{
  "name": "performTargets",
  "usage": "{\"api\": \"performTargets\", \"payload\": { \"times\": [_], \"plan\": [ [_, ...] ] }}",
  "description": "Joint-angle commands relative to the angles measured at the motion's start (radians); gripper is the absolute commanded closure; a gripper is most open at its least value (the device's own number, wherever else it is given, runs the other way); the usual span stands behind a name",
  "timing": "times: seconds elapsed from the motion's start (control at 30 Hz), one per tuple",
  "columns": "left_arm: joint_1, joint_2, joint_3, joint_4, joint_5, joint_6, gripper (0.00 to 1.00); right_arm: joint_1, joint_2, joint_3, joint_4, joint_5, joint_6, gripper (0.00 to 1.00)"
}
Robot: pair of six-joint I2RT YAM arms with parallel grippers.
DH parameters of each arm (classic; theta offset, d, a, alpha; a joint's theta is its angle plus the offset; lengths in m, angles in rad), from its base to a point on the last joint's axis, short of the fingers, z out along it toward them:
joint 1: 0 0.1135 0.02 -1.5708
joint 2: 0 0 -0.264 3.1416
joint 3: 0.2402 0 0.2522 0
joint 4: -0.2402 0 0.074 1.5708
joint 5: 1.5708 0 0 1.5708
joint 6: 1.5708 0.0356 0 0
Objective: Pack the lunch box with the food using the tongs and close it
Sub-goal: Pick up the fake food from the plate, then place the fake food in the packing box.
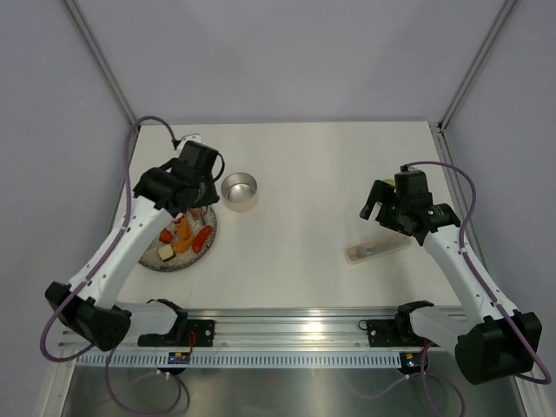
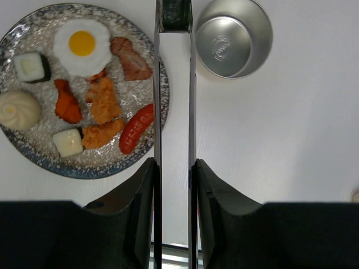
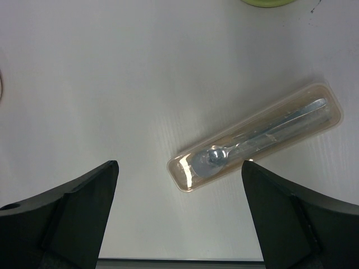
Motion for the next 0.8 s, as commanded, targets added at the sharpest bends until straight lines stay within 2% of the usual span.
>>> {"api": "performTargets", "payload": {
  "times": [0.0,0.27,0.6,0.77],
  "plan": [
    [-0.075,0.121,0.076,0.037,-0.005,0.121,0.83,-0.005,-0.007,0.039,0.003,-0.004,-0.003,0.0],
    [-0.103,0.263,0.09,0.128,0.129,0.153,0.82,-0.005,-0.022,0.044,-0.018,0.01,0.002,0.01],
    [-0.103,0.308,0.035,0.278,0.178,0.146,0.8,-0.005,-0.019,0.03,-0.017,0.008,0.003,0.01],
    [-0.103,0.349,0.032,0.295,0.176,0.135,0.78,-0.005,-0.025,0.022,-0.025,0.01,0.003,0.01]
  ]
}}
